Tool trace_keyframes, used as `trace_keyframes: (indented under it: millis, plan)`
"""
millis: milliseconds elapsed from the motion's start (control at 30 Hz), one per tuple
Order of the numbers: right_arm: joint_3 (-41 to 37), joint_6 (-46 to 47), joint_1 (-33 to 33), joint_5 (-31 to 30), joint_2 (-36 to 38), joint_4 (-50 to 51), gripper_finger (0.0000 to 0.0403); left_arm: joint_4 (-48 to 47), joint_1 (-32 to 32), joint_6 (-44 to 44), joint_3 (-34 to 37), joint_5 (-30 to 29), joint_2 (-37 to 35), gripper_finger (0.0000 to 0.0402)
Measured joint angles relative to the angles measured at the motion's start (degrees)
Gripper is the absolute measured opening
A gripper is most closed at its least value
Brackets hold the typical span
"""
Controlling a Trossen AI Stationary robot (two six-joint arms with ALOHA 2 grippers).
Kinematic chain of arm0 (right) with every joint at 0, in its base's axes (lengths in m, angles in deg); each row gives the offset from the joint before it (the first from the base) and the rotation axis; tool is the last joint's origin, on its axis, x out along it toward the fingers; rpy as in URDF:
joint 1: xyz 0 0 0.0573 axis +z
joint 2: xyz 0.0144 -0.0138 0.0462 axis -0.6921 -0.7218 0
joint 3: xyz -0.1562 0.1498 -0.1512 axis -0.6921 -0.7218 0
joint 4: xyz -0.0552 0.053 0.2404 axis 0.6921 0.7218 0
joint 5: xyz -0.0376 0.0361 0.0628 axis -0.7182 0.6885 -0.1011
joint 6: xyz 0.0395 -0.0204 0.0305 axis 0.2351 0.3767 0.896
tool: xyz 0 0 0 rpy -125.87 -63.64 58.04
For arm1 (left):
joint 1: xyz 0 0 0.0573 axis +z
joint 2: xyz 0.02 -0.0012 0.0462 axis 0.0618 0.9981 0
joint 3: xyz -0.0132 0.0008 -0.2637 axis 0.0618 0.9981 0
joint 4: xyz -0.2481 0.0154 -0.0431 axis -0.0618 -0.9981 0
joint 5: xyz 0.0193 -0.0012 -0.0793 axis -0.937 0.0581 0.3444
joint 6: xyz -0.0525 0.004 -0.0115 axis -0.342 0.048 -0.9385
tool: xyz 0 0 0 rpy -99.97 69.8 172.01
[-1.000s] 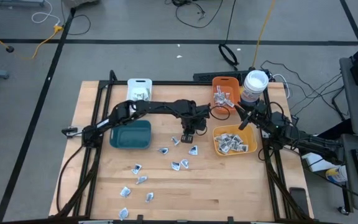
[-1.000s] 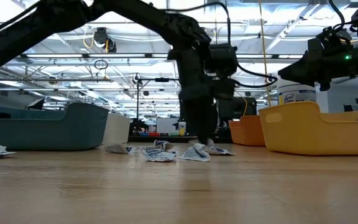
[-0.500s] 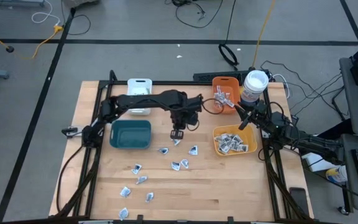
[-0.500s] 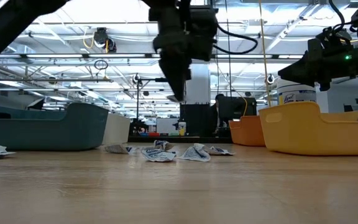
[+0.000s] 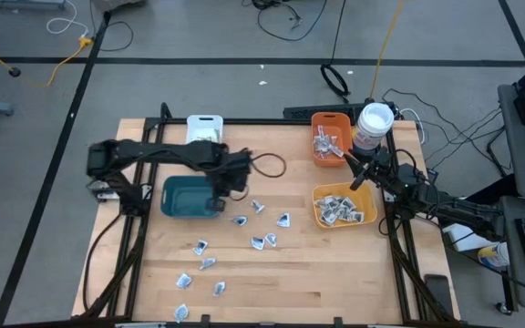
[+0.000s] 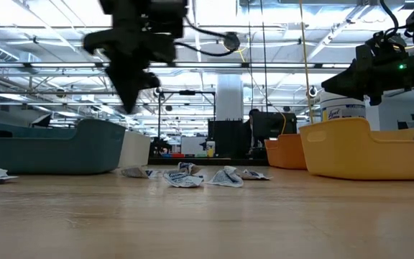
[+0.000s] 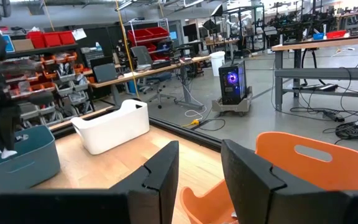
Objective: Pick & Place First Aid Supplies
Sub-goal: Put the alcohol pad into the blue bin
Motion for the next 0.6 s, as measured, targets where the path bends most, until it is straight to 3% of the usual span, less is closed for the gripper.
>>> trace_keyframes:
  millis: [367,600]
  plan:
    - [0.0,0.0,0.0,0.0,0.0,0.0,0.0116,-0.4,1.4,1.5,19.2,0.0,-14.7,0.0000]
    - [0.0,0.0,0.0,0.0,0.0,0.0,0.0116,3.5,1.6,2.5,25.5,-2.3,-14.5,0.0000]
